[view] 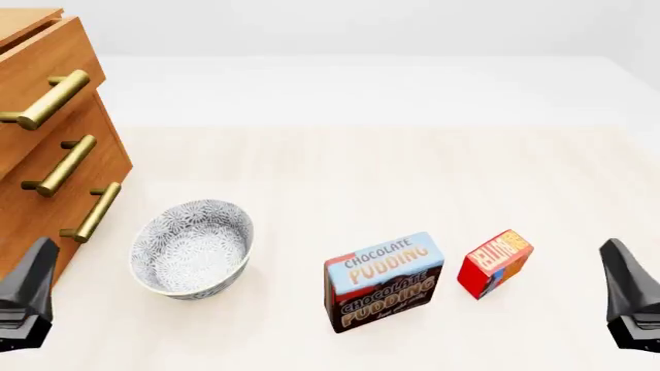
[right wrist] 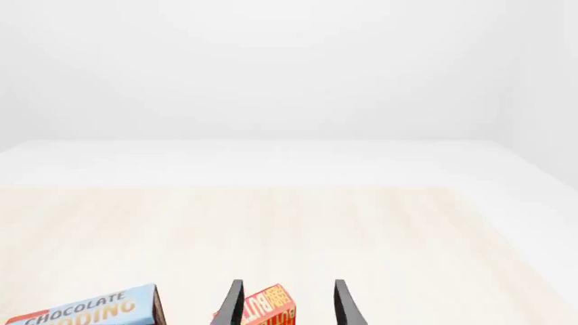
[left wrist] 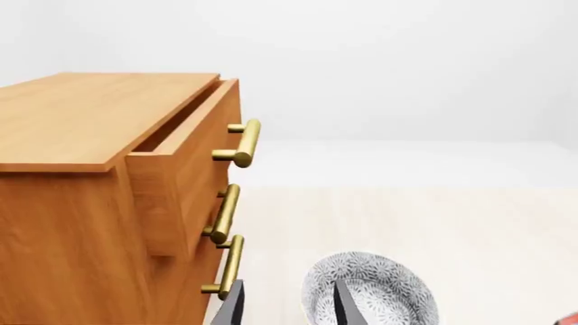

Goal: Put the butter at the back in the top drawer of the cabinet and close it.

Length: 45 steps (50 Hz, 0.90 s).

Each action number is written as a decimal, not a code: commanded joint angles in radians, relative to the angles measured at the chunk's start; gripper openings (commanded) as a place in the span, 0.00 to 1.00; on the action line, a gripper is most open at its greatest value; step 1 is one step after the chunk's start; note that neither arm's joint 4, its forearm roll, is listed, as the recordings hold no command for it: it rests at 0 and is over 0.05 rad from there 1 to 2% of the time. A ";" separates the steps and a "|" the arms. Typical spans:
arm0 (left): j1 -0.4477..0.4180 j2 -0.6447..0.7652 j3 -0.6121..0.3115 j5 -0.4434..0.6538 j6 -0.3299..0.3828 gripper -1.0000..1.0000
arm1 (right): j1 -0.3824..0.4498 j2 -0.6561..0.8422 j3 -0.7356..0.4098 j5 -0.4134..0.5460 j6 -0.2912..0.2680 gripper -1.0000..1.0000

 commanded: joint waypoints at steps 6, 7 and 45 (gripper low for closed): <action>0.026 0.000 -0.003 -0.006 -0.003 1.00 | 0.000 0.000 0.000 0.000 0.000 1.00; 0.027 0.000 -0.003 -0.004 -0.002 1.00 | 0.000 0.000 0.000 0.000 0.000 1.00; -0.020 0.465 -0.257 -0.050 0.357 1.00 | 0.000 0.000 0.000 0.000 0.000 1.00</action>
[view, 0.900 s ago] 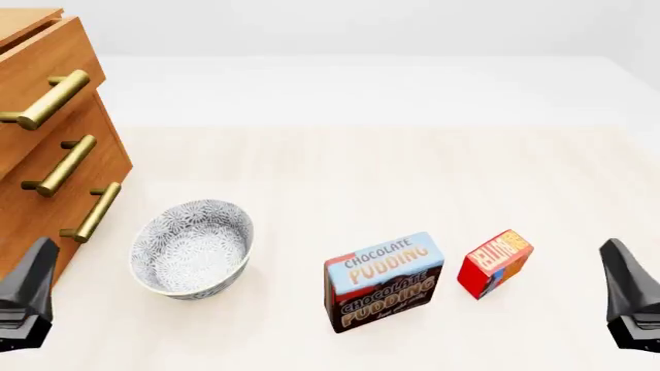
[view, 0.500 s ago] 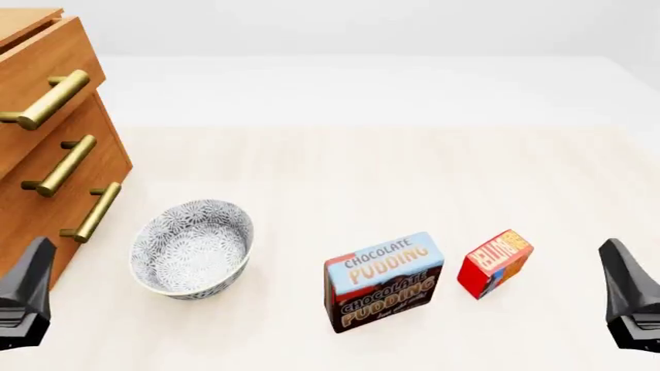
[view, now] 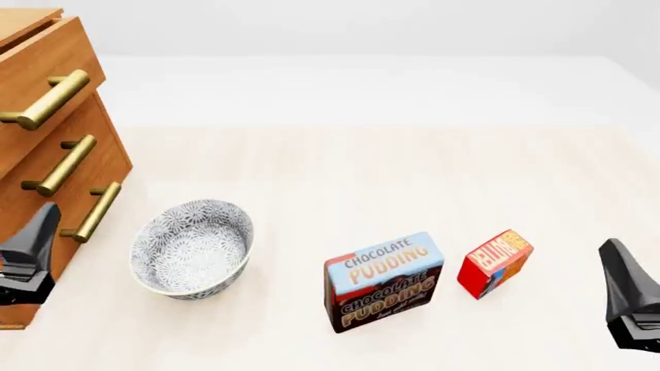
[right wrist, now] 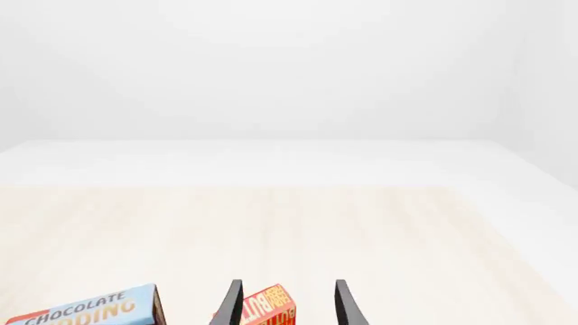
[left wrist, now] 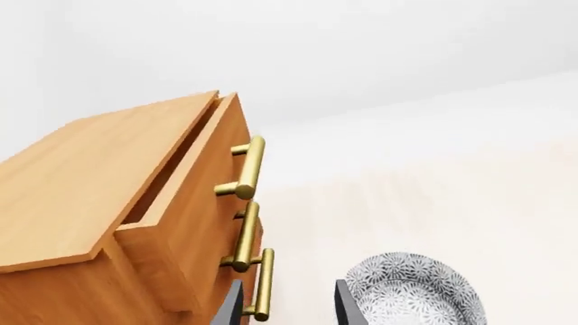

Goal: Put the butter at the back in the top drawer of the cabinet and close it.

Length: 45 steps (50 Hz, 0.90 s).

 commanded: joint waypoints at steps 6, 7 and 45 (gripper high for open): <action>-0.061 0.217 -0.183 0.077 0.198 1.00 | 0.000 0.000 0.000 0.000 0.000 1.00; -0.072 0.219 -0.191 0.081 0.214 1.00 | 0.000 0.000 0.000 0.000 0.000 1.00; -0.107 0.330 -0.328 0.210 0.533 1.00 | 0.000 0.000 0.000 0.000 0.000 1.00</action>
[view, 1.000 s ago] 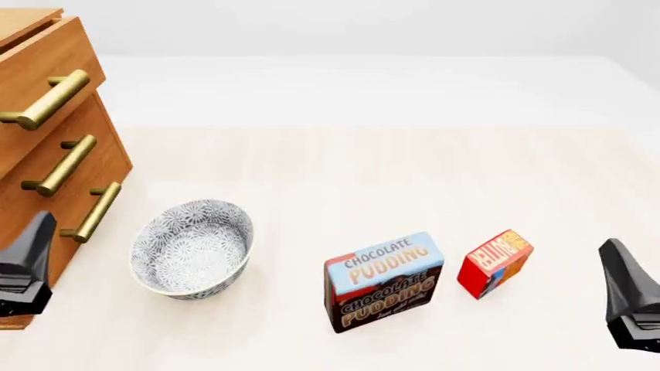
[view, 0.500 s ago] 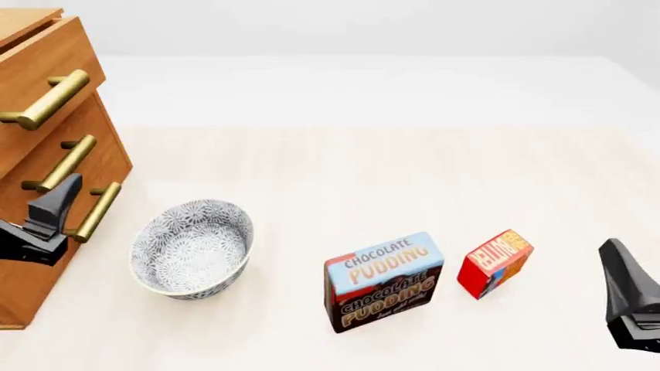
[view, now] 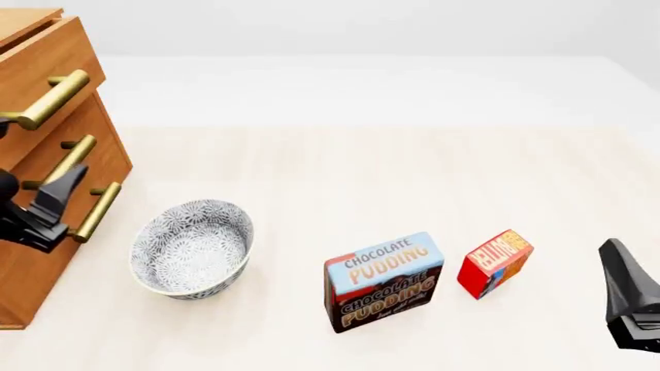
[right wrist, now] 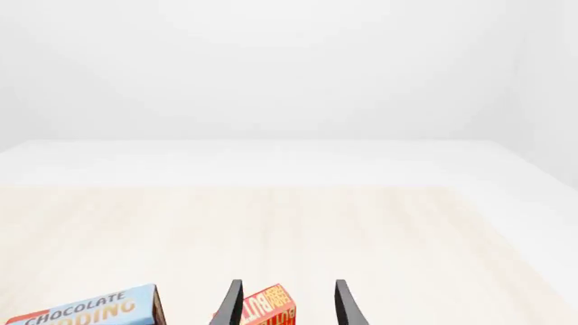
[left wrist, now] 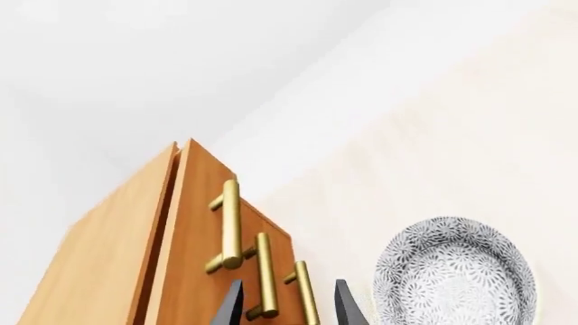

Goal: Put the butter at the back in the top drawer of the cabinet and close it.

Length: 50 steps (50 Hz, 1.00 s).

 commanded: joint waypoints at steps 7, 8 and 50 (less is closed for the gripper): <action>-0.025 -0.008 -0.039 0.056 0.134 1.00 | 0.000 0.000 0.000 0.000 0.000 1.00; -0.024 -0.012 -0.043 0.064 0.139 1.00 | 0.000 0.000 0.000 0.000 0.000 1.00; -0.008 0.010 -0.036 0.034 0.369 1.00 | 0.000 0.000 0.000 0.000 0.000 1.00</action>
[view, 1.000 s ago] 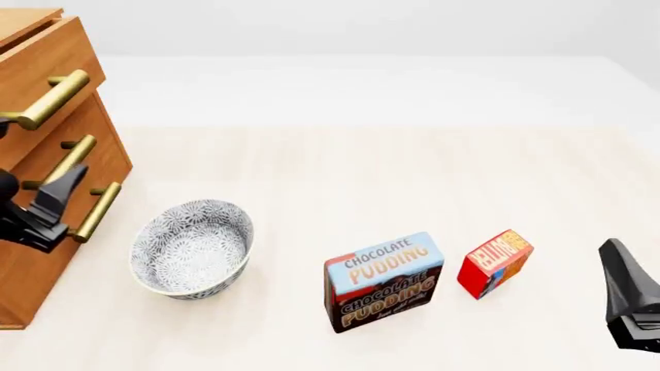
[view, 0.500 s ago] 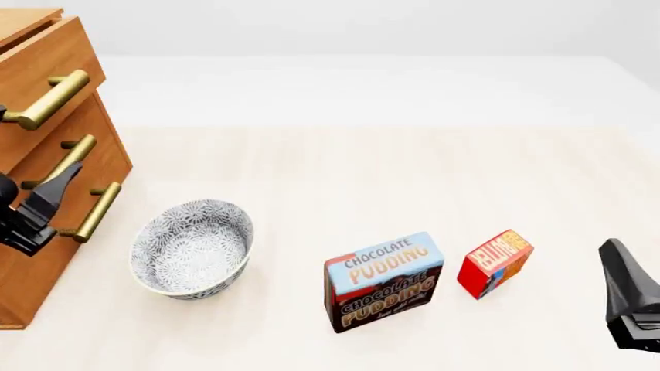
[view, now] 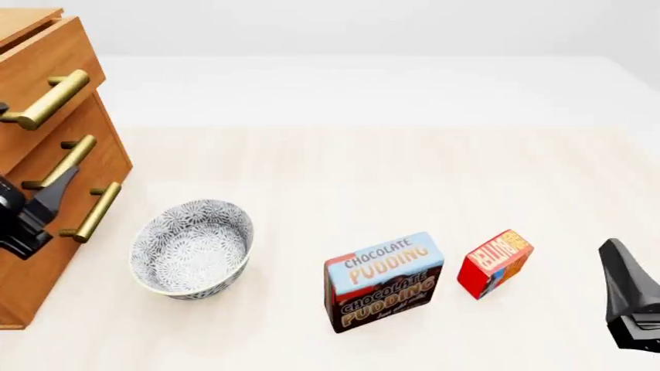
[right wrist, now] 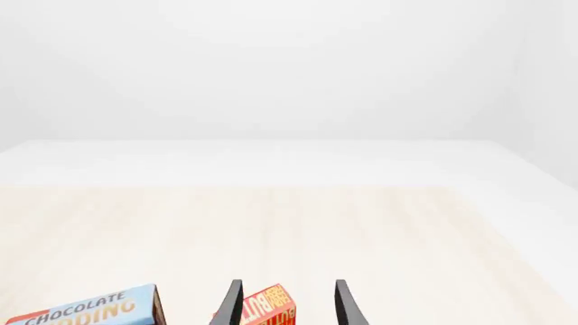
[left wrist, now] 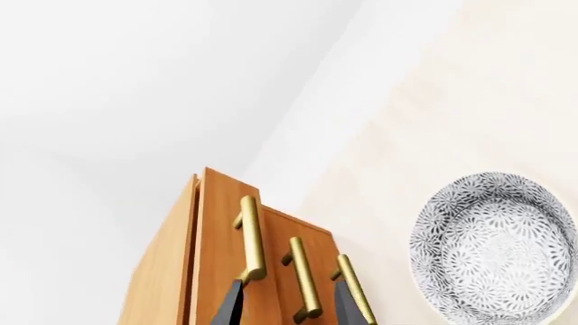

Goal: Put the butter at the back in the top drawer of the cabinet and close it.

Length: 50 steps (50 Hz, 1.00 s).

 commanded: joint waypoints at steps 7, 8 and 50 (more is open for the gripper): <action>0.002 0.047 0.023 -0.056 0.094 1.00 | 0.000 0.000 0.000 0.000 0.000 1.00; 0.002 0.047 0.024 -0.056 0.094 1.00 | 0.000 0.000 0.000 0.000 0.000 1.00; 0.024 0.080 0.027 -0.113 0.241 1.00 | 0.000 0.000 0.000 0.000 0.000 1.00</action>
